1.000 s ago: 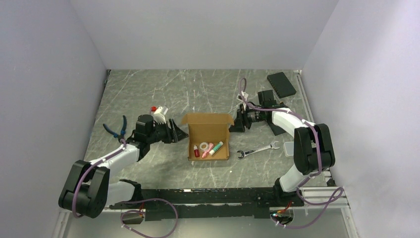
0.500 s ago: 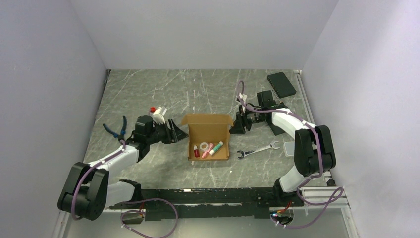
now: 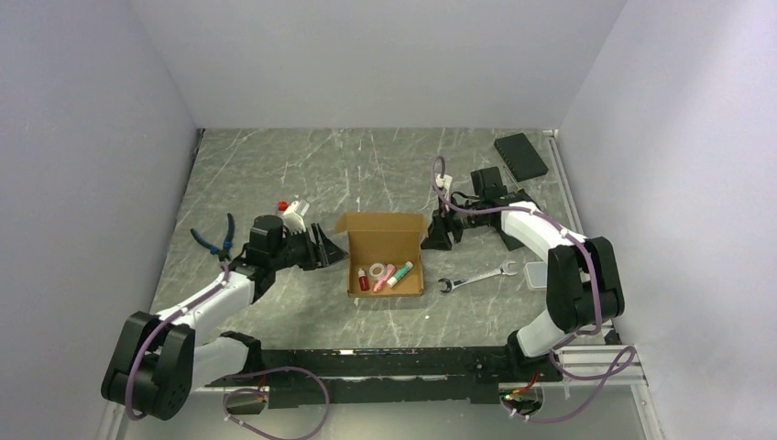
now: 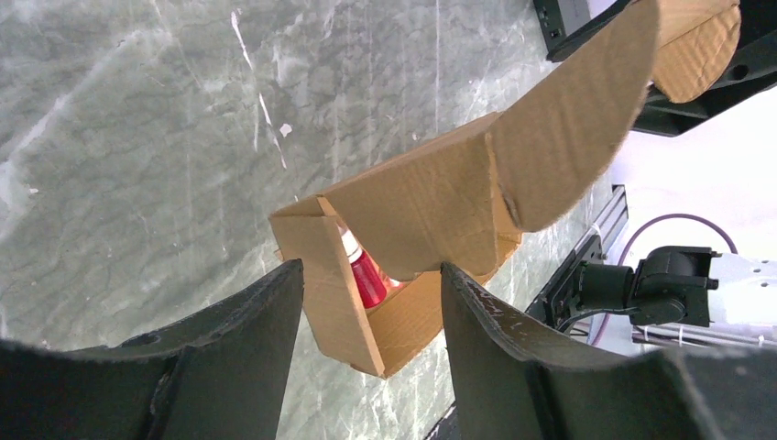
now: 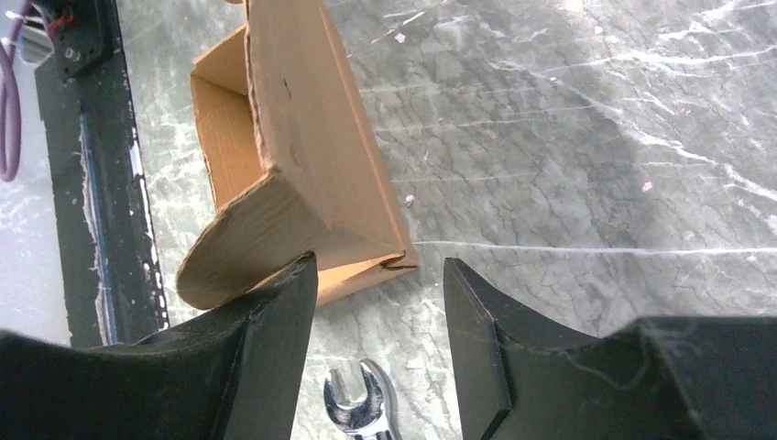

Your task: Fold the paper box

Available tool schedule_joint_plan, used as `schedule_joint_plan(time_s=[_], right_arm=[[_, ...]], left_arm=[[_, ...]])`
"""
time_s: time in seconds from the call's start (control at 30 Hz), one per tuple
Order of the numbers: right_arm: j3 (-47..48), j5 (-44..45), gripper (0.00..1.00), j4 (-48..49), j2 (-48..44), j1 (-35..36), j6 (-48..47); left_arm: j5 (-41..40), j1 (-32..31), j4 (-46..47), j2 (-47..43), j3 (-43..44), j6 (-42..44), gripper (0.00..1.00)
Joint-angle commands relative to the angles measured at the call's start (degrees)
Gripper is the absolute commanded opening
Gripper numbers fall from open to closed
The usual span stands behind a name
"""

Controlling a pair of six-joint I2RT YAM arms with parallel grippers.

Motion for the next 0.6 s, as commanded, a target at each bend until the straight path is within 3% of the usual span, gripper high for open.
schedule_joint_plan(time_s=[0.0, 0.57], right_arm=[[1.2, 0.1, 0.57, 0.2, -1.9, 1.1, -4.4], [-2.3, -2.7, 0.62, 4.1, -3.6, 2.4, -19.1]], left_arm=[[-0.3, -0.3, -1.7, -1.8, 1.9, 0.5, 0.61], [1.6, -0.5, -2.3, 3.1, 7.5, 6.5, 0.62]])
